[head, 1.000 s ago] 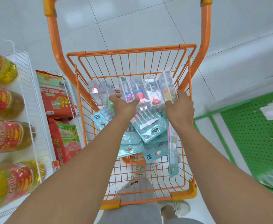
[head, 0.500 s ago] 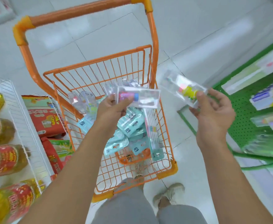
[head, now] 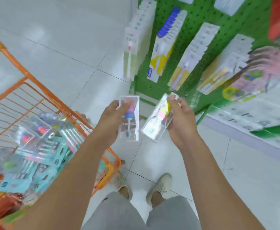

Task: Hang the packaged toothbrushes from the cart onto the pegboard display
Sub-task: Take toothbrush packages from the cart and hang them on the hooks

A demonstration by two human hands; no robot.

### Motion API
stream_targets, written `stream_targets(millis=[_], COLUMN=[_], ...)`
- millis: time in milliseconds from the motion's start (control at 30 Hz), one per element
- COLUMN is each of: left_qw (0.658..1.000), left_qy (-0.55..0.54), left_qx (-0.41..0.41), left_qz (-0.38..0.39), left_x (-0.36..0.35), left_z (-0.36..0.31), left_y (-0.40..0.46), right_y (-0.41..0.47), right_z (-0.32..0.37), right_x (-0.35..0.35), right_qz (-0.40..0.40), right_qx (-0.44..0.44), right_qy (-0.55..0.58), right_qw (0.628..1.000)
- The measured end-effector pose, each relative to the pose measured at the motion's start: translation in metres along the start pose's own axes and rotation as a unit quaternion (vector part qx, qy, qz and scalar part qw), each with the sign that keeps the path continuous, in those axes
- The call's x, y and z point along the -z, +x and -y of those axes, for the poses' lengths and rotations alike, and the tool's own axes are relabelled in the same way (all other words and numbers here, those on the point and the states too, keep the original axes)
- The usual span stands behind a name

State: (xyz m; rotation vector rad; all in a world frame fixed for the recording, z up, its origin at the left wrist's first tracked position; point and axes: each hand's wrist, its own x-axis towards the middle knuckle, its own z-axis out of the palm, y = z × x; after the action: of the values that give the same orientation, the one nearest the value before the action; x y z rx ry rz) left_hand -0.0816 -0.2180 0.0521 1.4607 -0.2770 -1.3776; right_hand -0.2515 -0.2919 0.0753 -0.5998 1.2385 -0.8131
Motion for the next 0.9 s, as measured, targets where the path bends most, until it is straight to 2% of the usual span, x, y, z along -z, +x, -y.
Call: stream_targets(millis=[167,333,467,567,800,900], left_qw=[0.991,0.993,0.993,0.989,0.986,0.984], left_qy=[0.127,0.113,0.116,0.140,0.138,0.155], left_qx=[-0.007,-0.013,-0.015,0.000,0.057,0.071], left_qz=[0.050,0.037,0.025,0.044,0.068,0.042], left_x=[-0.051,-0.078,-0.079,-0.075,-0.063,-0.067], left_z=[0.026,0.038,0.050,0.059,0.083,0.109], left_y=[0.000,0.003,0.020,0.044,0.124,0.165], right_y=[0.009,0.012,0.019,0.032,0.088,0.129], right_z=[0.004,0.003,-0.005,-0.016,-0.061,-0.095], right_x=[0.053,0.082,0.079,0.074,0.092,0.100], right_qz=[0.036,0.067,0.060,0.050,0.159,0.180], right_qx=[0.004,0.005,-0.032,-0.054,-0.087,-0.104], right_qy=[0.007,0.007,-0.012,-0.022,0.096,0.155], right_qw=[0.999,0.998,0.998,0.997,0.979,0.966])
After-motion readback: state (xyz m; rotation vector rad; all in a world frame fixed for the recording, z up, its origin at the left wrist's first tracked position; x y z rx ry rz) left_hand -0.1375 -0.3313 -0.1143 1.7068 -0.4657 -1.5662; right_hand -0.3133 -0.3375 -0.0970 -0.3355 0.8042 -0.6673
